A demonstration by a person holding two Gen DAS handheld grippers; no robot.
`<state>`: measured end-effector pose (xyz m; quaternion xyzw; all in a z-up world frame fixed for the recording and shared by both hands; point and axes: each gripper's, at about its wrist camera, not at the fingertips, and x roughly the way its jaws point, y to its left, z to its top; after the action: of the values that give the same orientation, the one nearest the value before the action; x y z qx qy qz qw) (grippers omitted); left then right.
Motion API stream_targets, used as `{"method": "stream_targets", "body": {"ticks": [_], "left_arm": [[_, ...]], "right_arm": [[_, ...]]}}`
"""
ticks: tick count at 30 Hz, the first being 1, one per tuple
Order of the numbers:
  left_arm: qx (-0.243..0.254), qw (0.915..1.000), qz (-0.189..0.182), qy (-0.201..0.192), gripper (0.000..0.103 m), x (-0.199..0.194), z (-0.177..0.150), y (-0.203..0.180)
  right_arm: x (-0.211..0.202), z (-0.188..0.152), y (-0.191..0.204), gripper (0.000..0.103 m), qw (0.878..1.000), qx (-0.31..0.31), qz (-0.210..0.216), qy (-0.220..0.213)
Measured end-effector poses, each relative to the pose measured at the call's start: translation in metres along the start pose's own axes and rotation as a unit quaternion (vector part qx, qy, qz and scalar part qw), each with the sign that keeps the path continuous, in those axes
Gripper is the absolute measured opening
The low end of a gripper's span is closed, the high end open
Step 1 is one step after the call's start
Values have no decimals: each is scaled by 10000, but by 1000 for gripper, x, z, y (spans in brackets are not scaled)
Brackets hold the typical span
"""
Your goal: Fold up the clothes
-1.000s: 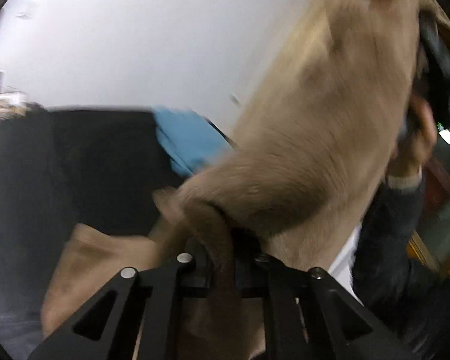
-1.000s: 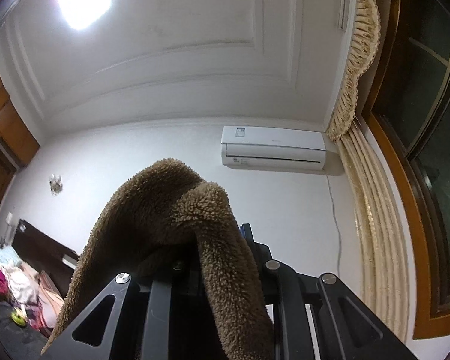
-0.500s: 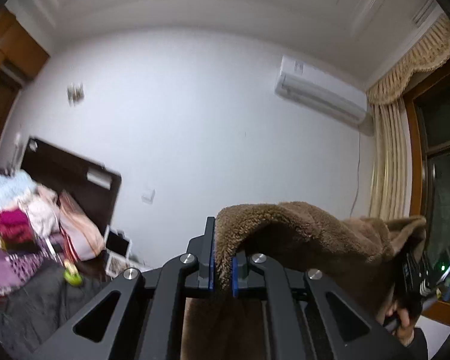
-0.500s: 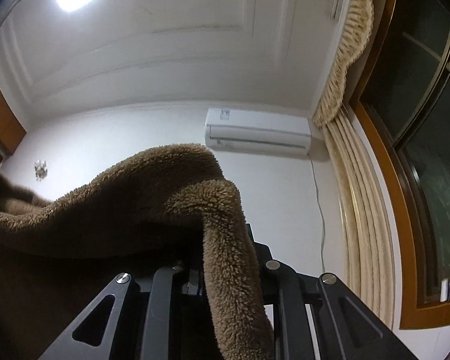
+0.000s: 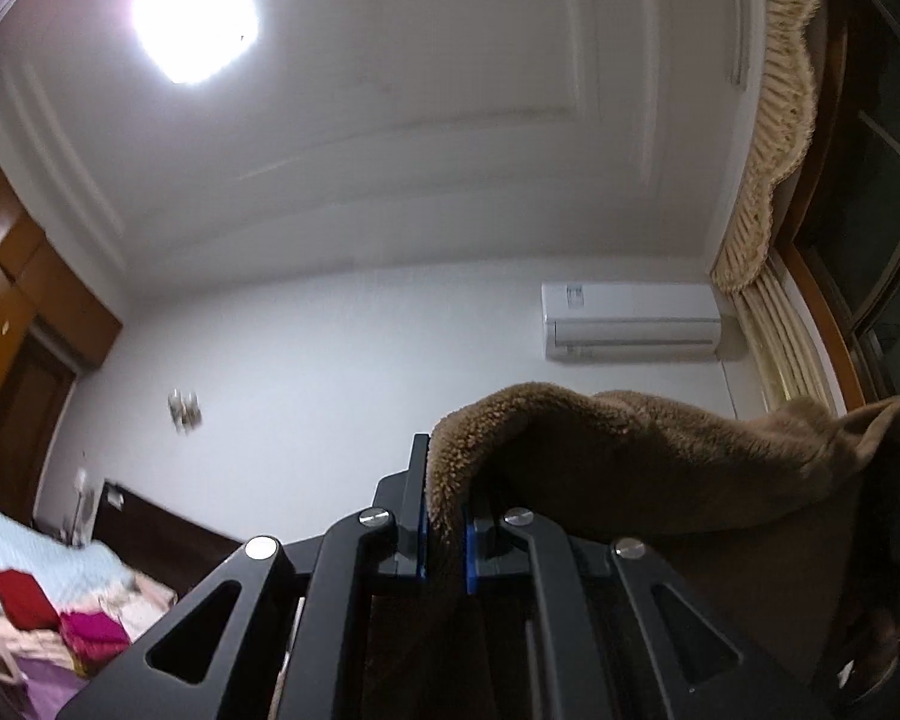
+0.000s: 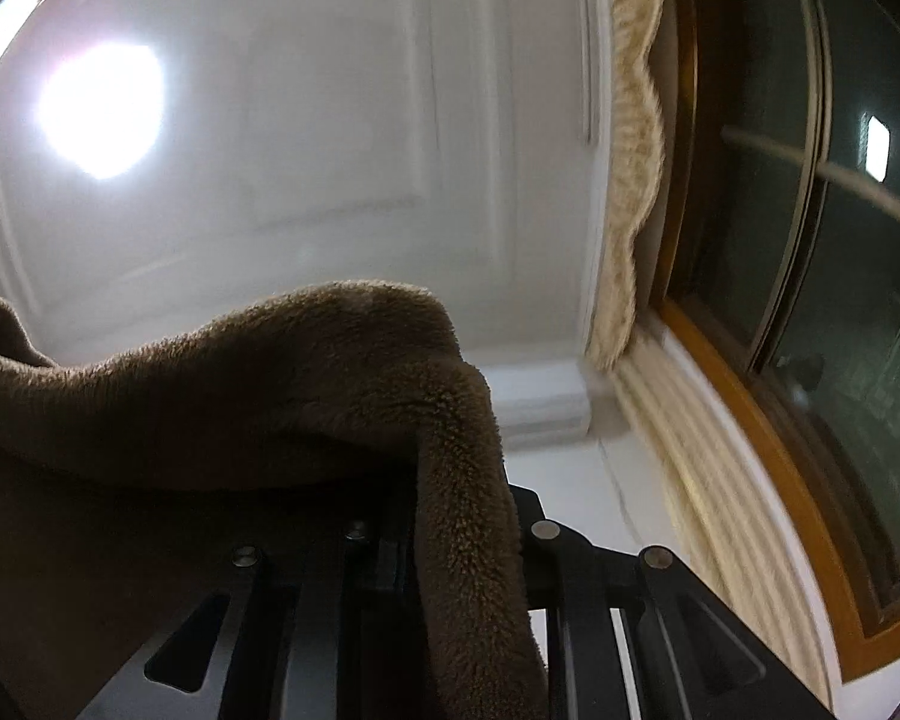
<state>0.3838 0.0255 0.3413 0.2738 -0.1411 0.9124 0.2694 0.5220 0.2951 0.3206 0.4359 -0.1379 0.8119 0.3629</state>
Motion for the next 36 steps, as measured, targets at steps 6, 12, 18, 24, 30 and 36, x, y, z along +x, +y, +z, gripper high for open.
{"method": "stream_targets", "body": {"ticks": [6, 12, 18, 24, 30, 36], "left_arm": [[282, 9994, 191, 27, 12, -3, -3, 9], [467, 9952, 533, 677, 12, 22, -32, 42], [642, 9765, 862, 1869, 13, 85, -112, 83], [682, 9389, 1175, 3163, 13, 155, -226, 127], [787, 8806, 1265, 4499, 13, 203, -364, 158], [820, 8220, 1291, 5485, 13, 232, -482, 172]], "right_arm": [[-15, 15, 5, 18, 9985, -350, -147, -394], [-18, -27, 31, 18, 9949, -916, 249, 344], [-14, -118, 73, 18, 9759, -1331, 757, 1554], [6, -225, 117, 18, 9419, -1707, 1109, 2670], [19, -353, 150, 18, 8822, -1844, 1419, 4094], [9, -469, 164, 18, 8113, -1962, 1630, 5260]]}}
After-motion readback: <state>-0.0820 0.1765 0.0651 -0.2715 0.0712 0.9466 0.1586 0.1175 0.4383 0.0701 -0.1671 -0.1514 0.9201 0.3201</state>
